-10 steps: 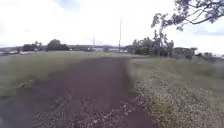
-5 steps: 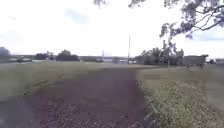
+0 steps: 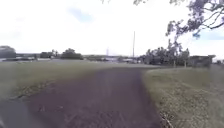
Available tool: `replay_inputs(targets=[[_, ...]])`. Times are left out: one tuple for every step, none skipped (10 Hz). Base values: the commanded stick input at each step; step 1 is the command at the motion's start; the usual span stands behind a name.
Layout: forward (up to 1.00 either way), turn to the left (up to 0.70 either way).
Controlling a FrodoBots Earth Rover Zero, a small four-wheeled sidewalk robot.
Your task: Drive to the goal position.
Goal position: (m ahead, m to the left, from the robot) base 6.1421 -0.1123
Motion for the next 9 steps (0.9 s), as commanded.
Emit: replay_inputs(targets=[[0.50,0.00],[0.50,0.00],[0.50,0.00],[0.50,0.00],[0.50,0.00],[0.50,0.00],[0.50,0.00],[0.50,0.00],[0.50,0.00]])
